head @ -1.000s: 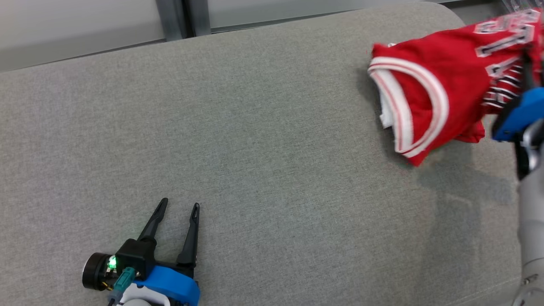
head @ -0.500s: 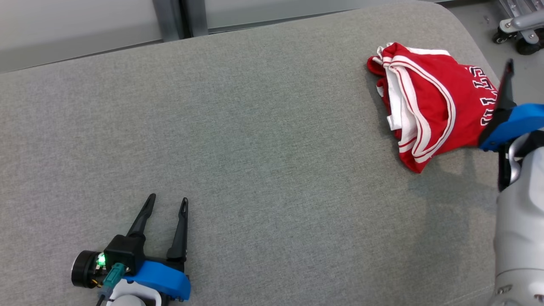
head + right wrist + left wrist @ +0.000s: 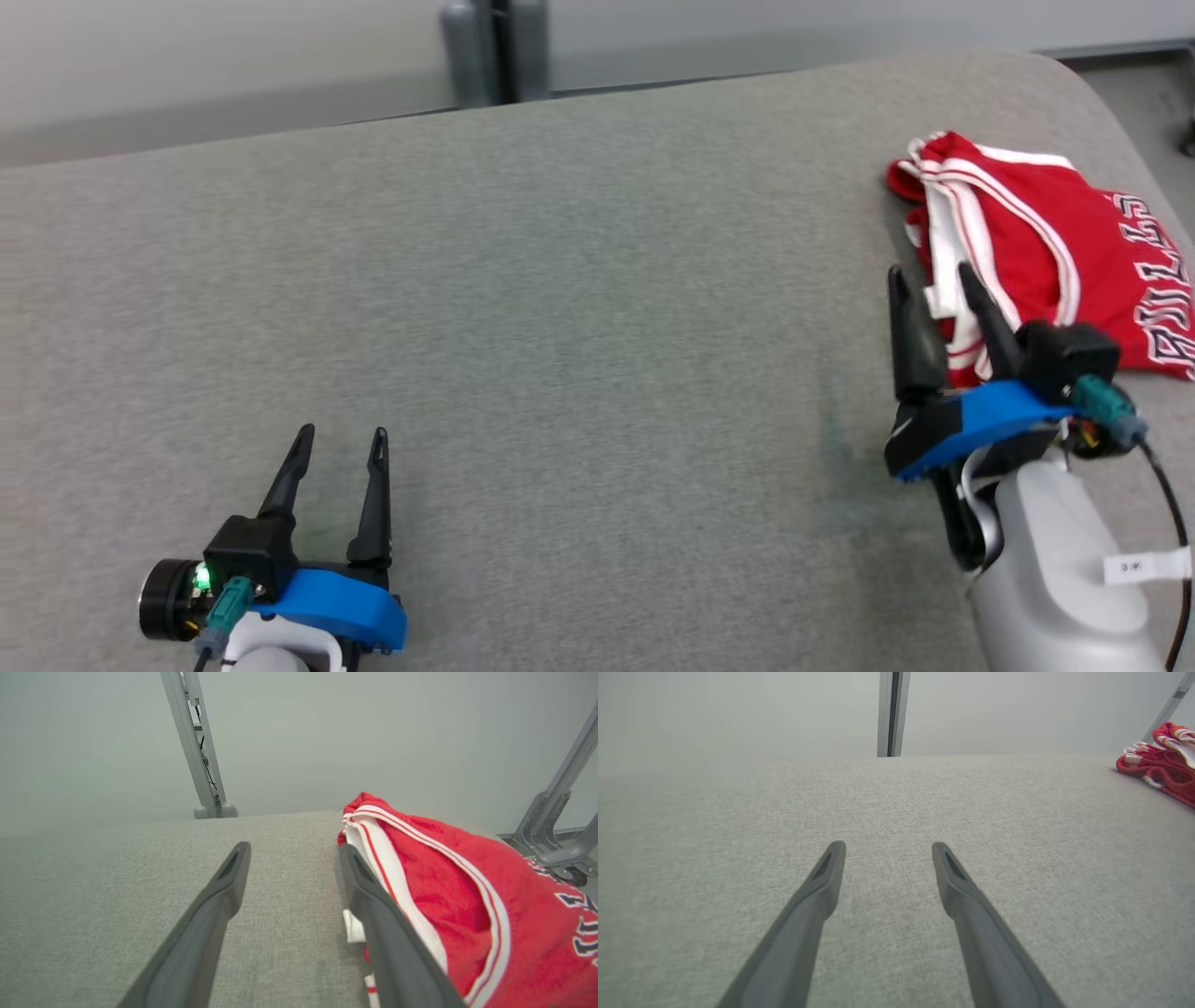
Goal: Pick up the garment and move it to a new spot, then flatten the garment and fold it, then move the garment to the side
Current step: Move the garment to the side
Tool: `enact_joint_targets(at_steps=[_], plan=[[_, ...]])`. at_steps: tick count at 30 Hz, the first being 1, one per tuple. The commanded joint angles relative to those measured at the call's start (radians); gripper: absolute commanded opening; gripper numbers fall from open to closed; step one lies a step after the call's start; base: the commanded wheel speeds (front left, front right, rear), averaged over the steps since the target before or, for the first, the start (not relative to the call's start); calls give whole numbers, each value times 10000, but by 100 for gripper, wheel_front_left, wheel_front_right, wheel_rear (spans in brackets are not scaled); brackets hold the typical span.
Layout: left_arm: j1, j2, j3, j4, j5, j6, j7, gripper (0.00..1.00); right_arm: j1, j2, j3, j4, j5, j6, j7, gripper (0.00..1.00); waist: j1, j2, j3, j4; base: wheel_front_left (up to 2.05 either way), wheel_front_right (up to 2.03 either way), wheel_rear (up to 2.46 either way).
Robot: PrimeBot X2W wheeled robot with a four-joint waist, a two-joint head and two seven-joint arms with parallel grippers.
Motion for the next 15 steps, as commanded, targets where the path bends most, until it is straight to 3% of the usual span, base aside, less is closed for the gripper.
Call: enact_joint_targets(at_steps=[1, 15], plan=[[66, -44, 134, -9, 45, -5, 3, 100, 340, -24, 192, -119, 189, -1, -40, 100, 0, -1, -35, 242, 0, 0, 0], [570, -313, 1034, 10, 67, 100, 4, 100, 1802, -25, 878, -537, 613, 1, -41, 100, 0, -1, -789, 1711, 0, 0, 0]])
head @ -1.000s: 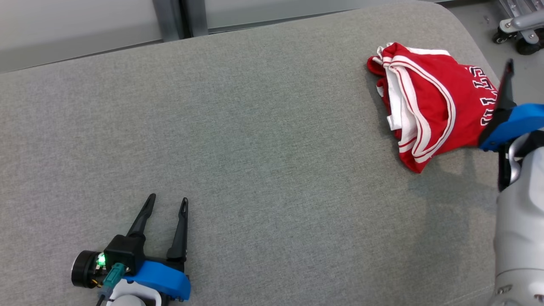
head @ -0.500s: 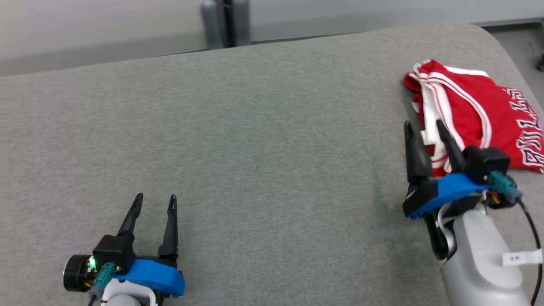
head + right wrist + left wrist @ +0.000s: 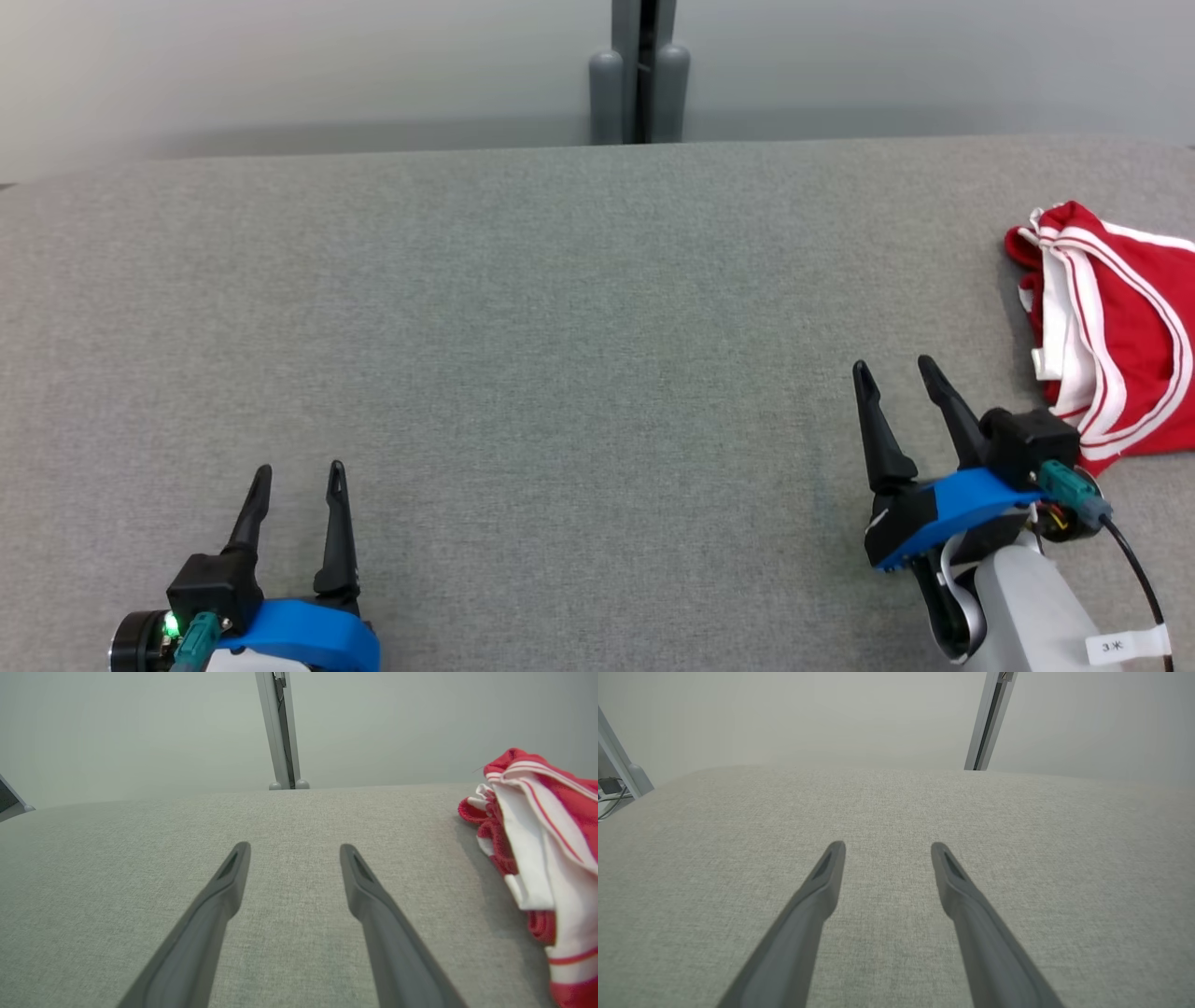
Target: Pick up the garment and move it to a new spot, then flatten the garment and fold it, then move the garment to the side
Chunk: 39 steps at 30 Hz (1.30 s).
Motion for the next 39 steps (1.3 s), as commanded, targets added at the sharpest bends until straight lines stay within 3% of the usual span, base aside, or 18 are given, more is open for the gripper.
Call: enact_joint_targets(at_steps=[1, 25, 26, 31, 39], plan=[[77, -28, 28, -77, 43, -4, 2, 100, 269, -32, -14, -72, -46, 1, -41, 100, 1, -1, -91, 91, 0, 0, 0], [1310, -62, 101, -76, -925, -102, 2, 100, 1606, -27, 5, 181, 375, 1, -41, 100, 1, -1, -1543, 103, 0, 0, 0], [1279, -54, 105, -88, -934, -82, 0, 0, 1513, -2, 6, 182, 368, 0, 0, 0, 1, -1, -1545, 104, 0, 0, 0], [1361, -82, 128, 289, -1063, -83, 76, 0, 1678, 42, -13, 521, 446, 0, 97, 0, 1, -1, -1540, 113, 0, 0, 0], [1153, -79, 225, 171, -2429, -84, 468, 0, 1706, 36, -201, 208, 1808, 0, 503, 0, 1, -1, -1557, 145, 0, 0, 0]])
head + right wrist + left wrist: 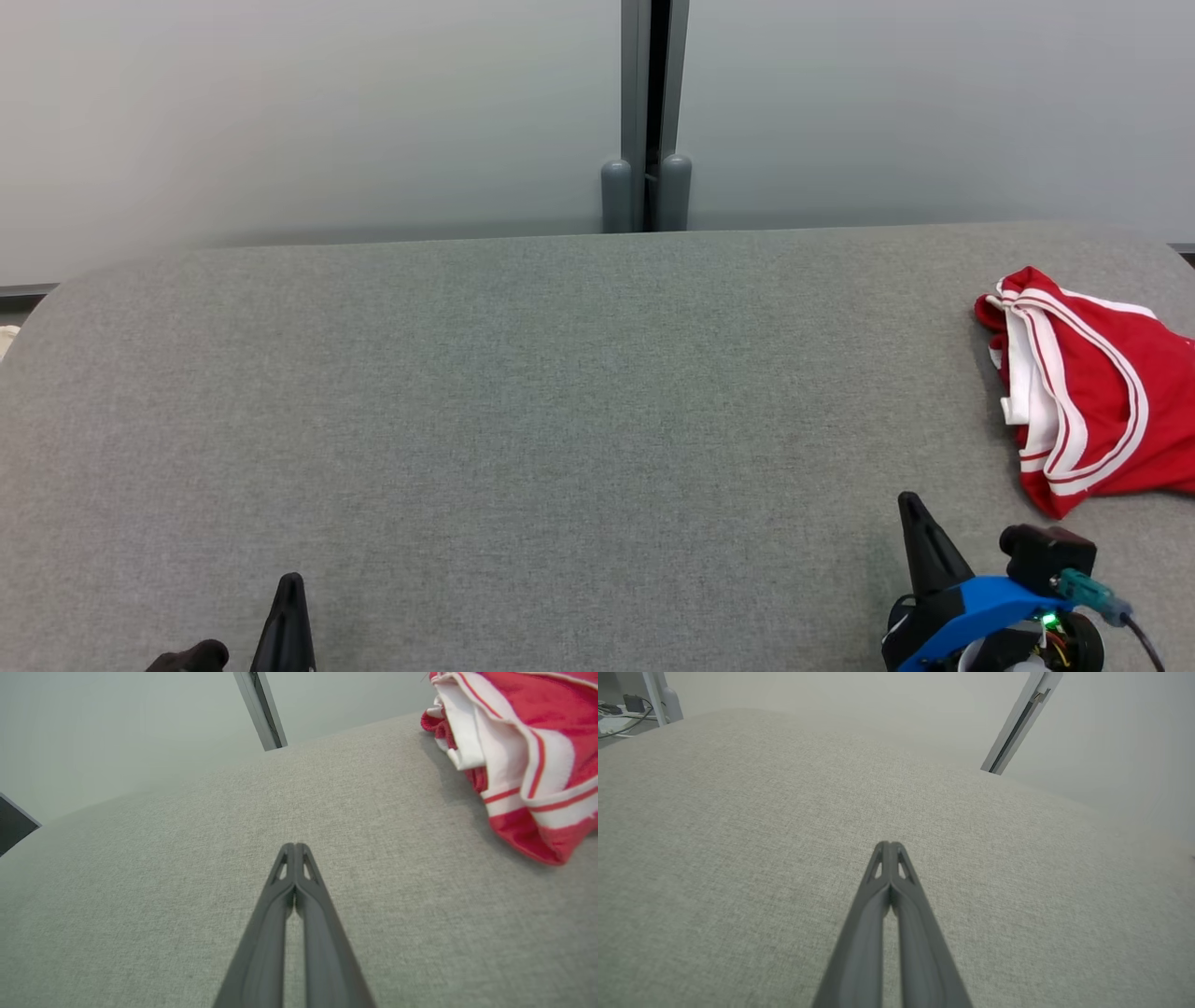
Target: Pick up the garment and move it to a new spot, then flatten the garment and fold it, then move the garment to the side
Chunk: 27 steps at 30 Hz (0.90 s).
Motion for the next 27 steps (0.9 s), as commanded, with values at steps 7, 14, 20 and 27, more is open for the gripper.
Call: enact_joint_targets(at_steps=[7, 14, 20, 27], plan=[[-391, 43, 100, -369, -1494, -3, 340, 0, 6, -30, -140, -608, 1523, 0, 331, 0, 1, 0, -17, 35, 0, 0, 0], [-534, 47, 146, -514, -2657, -5, 637, 0, 80, -36, -241, -933, 2685, 0, 620, 0, 1, 0, -34, 67, 0, 0, 0], [-655, 50, 188, -619, -3581, -7, 878, 0, 140, -41, -332, -1181, 3608, 0, 857, 0, 1, 0, -49, 94, 0, 0, 0], [-778, 53, 230, -733, -4585, -8, 1145, 0, 202, -47, -432, -1447, 4612, 0, 1124, 0, 1, 0, -66, 126, 0, 0, 0]])
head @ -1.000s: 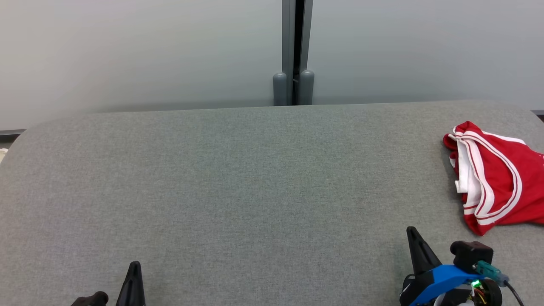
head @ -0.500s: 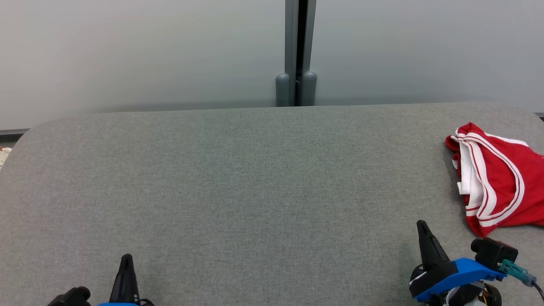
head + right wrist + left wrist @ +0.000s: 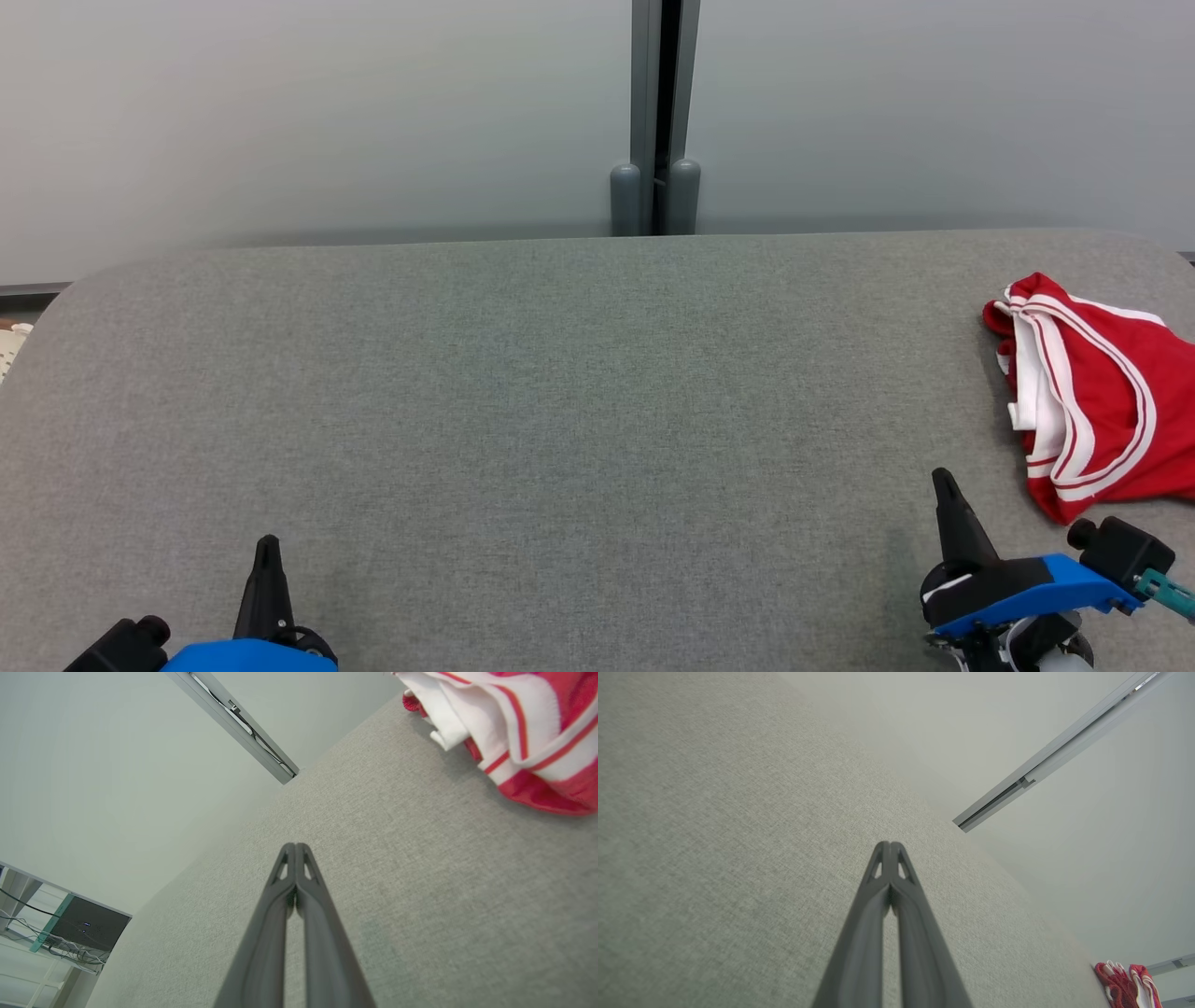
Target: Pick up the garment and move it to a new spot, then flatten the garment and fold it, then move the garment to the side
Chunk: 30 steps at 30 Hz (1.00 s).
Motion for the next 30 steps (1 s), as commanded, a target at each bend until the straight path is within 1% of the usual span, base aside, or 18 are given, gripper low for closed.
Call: enact_joint_targets(at_steps=[1, 16, 30], plan=[[-291, 49, 46, -183, -349, -9, 90, 0, 9, -46, -58, -242, 376, 0, 105, 0, -1, 0, -3, 6, 0, 0, 0], [-554, 56, 142, -411, -2356, -13, 623, 0, 134, -59, -262, -775, 2375, 1, 632, 0, -1, 0, -42, 79, 0, 0, 0], [-742, 59, 220, -583, -3879, -16, 1024, 0, 215, -69, -411, -1173, 3901, 1, 1025, 0, -1, 0, -77, 142, 0, 0, 0]])
